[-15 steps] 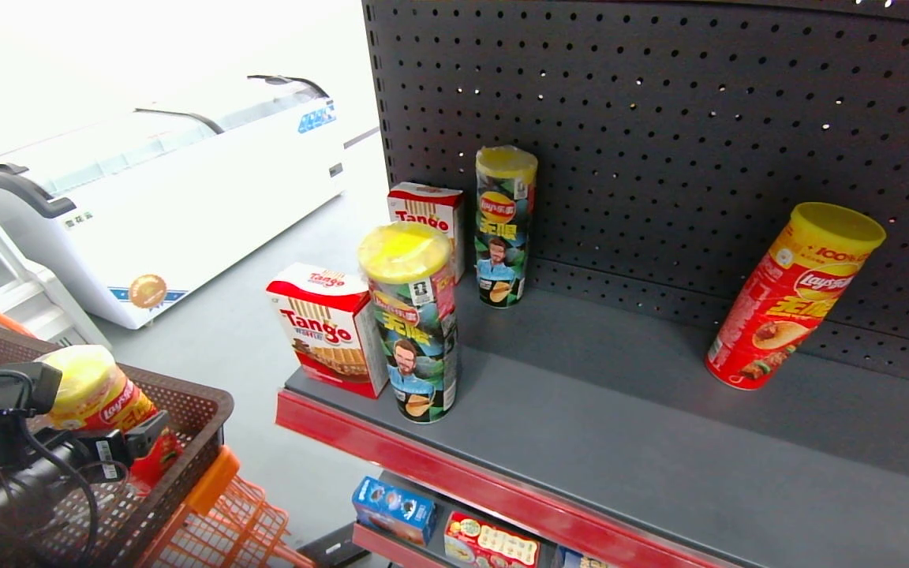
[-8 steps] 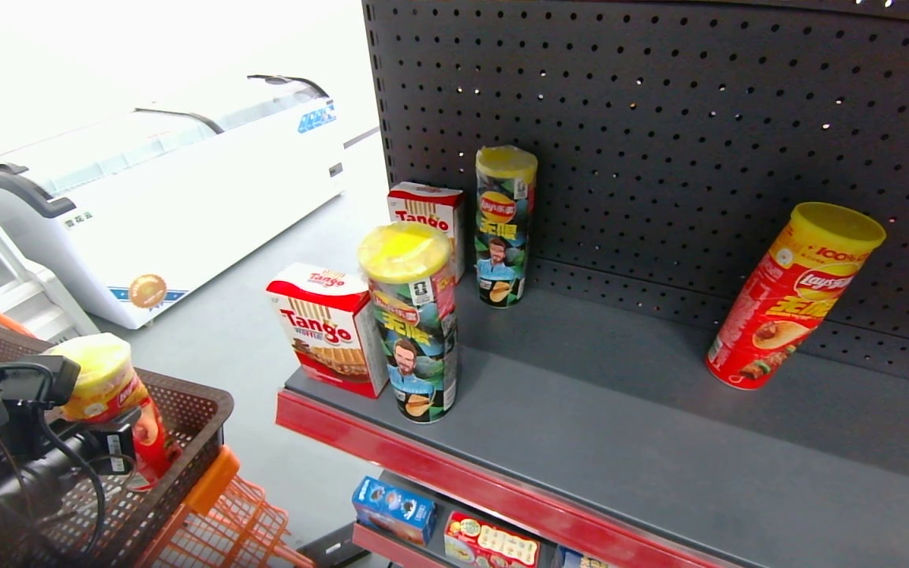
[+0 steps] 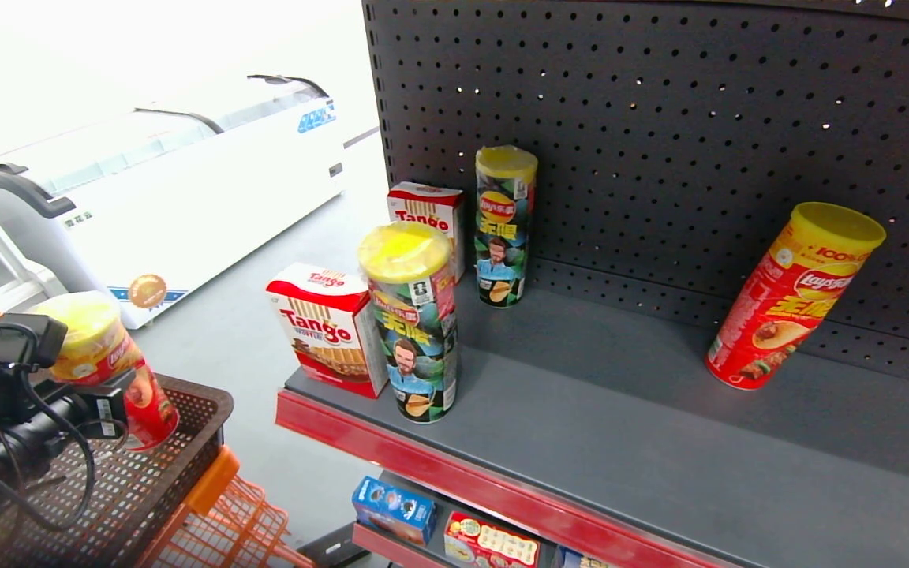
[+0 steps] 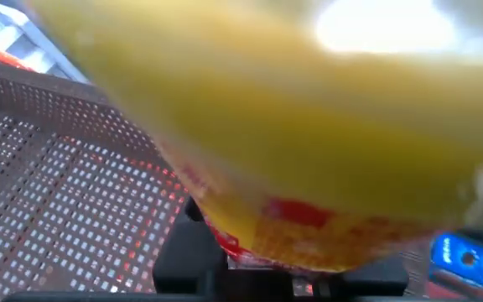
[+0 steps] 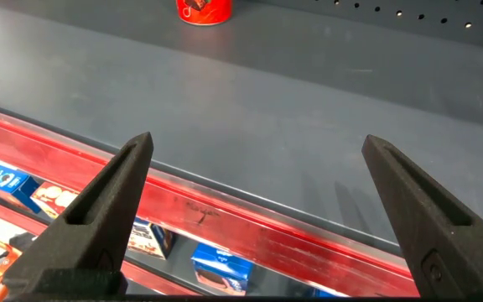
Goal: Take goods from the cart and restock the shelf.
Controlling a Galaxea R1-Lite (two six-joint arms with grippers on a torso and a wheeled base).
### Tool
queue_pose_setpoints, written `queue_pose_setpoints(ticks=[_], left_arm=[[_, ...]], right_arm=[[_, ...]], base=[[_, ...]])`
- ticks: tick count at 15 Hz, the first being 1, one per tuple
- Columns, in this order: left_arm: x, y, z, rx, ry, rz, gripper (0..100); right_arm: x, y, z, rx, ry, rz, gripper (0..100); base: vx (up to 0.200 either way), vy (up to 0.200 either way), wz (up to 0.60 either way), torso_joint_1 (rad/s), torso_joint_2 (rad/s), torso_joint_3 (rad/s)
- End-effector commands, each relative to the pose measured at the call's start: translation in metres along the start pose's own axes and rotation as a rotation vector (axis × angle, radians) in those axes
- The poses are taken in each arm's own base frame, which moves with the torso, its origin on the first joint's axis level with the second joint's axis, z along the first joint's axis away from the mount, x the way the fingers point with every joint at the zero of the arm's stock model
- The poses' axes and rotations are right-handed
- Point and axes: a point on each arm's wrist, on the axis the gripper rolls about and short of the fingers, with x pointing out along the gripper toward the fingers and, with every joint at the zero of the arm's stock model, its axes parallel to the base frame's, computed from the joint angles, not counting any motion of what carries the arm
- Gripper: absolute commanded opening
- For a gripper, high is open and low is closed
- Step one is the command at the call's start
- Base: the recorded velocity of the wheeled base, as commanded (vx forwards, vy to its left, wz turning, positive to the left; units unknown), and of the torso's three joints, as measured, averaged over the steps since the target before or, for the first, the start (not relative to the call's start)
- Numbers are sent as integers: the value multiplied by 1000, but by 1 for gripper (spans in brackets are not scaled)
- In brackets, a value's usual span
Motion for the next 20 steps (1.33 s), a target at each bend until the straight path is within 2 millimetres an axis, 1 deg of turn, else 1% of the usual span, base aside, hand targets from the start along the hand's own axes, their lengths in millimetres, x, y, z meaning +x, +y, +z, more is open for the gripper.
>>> queue_pose_setpoints(ticks=[1, 2, 3, 4, 6, 7, 9, 11, 12, 13, 14, 15, 19, 20], left_arm=[[-32, -7, 37, 10, -76, -25, 0], [-46, -12, 43, 8, -64, -60, 0], [-62, -18, 53, 13, -90, -102, 0], [-71, -19, 63, 19, -132, -105, 0], [-80, -21, 72, 25, -183, -130, 0], [-91, -25, 77, 30, -210, -155, 0], [-105, -32, 81, 32, -194, -202, 0], [-115, -37, 79, 30, -181, -248, 0], [-124, -43, 76, 26, -191, -293, 0], [-135, -51, 72, -11, -184, -367, 0], [-147, -65, 67, -75, -151, -494, 0], [-155, -67, 63, -78, -146, -533, 0], [-165, -66, 63, -86, -132, -560, 0], [-165, -67, 59, -83, -121, -567, 0]], right_arm=[[0, 0, 0, 0, 1, -1, 100], [0, 0, 0, 0, 1, -1, 100], [0, 0, 0, 0, 1, -1, 100], [0, 0, 0, 0, 1, -1, 100], [0, 0, 0, 0, 1, -1, 100], [0, 0, 0, 0, 1, -1, 100], [0, 0, 0, 0, 1, -1, 100], [0, 0, 0, 0, 1, -1, 100], [0, 0, 0, 0, 1, -1, 100], [0, 0, 0, 0, 1, -1, 100], [0, 0, 0, 0, -1, -1, 100], [0, 0, 0, 0, -1, -1, 100], [0, 0, 0, 0, -1, -1, 100], [0, 0, 0, 0, 1, -1, 100]], base=[[0, 0, 0, 0, 0, 0], [0, 0, 0, 0, 0, 0], [0, 0, 0, 0, 0, 0], [0, 0, 0, 0, 0, 0], [0, 0, 0, 0, 0, 0], [0, 0, 0, 0, 0, 0], [0, 0, 0, 0, 0, 0], [0, 0, 0, 0, 0, 0], [0, 0, 0, 0, 0, 0], [0, 0, 0, 0, 0, 0], [0, 0, 0, 0, 0, 0], [0, 0, 0, 0, 0, 0], [0, 0, 0, 0, 0, 0], [0, 0, 0, 0, 0, 0]])
